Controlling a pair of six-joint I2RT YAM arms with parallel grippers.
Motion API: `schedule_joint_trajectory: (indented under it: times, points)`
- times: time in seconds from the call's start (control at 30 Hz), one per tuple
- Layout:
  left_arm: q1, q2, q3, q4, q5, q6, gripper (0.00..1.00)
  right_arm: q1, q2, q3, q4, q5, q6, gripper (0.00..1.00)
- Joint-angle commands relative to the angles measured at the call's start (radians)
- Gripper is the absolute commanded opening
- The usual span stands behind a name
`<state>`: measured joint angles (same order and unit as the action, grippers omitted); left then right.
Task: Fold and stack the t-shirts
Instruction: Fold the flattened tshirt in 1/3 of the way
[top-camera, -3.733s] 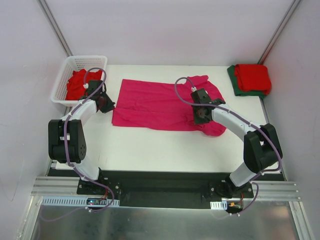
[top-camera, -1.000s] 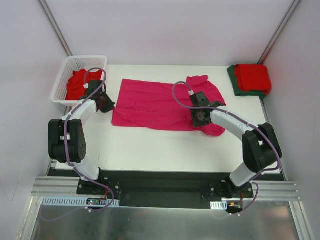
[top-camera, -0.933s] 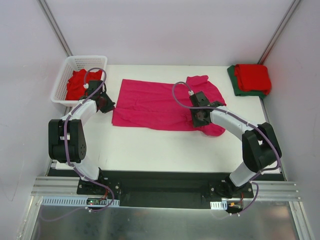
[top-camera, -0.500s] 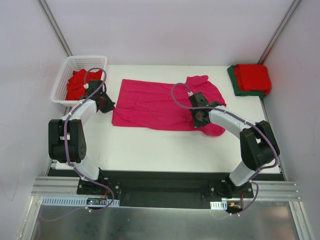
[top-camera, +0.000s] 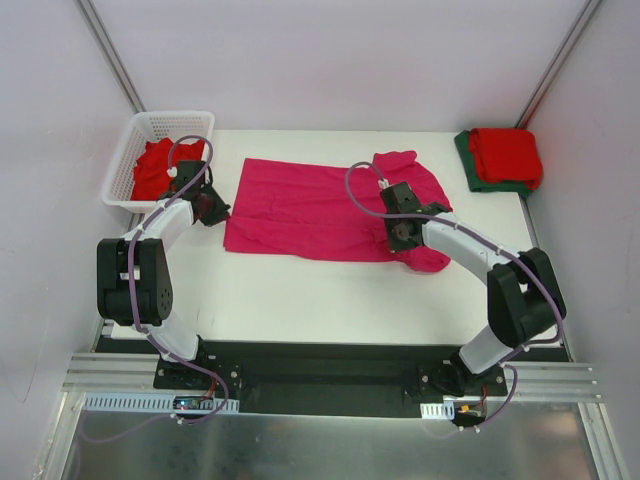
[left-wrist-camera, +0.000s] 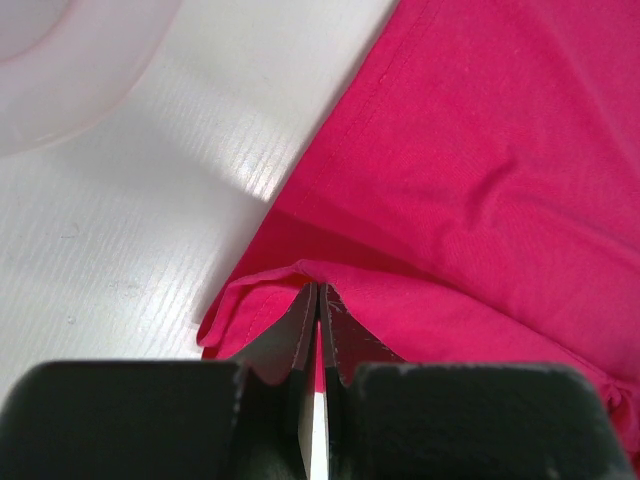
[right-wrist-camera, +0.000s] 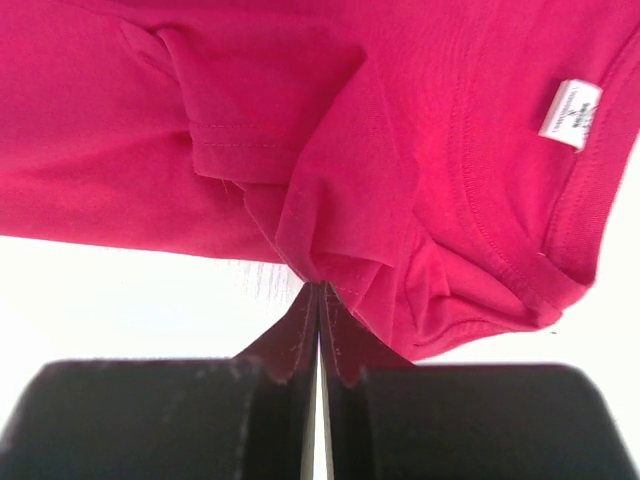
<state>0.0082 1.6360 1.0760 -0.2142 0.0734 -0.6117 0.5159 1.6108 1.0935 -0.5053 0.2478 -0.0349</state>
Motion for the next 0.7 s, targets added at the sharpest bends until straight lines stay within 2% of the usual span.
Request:
schedule_joint_trajectory:
  times: [0.0,0.3,0.67]
  points:
    - [0.004,0.002,0.022,0.012,0.008,0.015,0.0,0.003,-0.094,0.025,-0.019,0.036,0.0,0.01]
    - [0.004,0.002,0.021,0.012,0.008,0.013,0.0,0.003,-0.127,0.042,-0.042,0.057,0.001,0.01]
    - [0.006,-0.027,0.029,0.012,-0.023,0.03,0.0,0.001,-0.212,0.124,-0.133,0.272,-0.01,0.01]
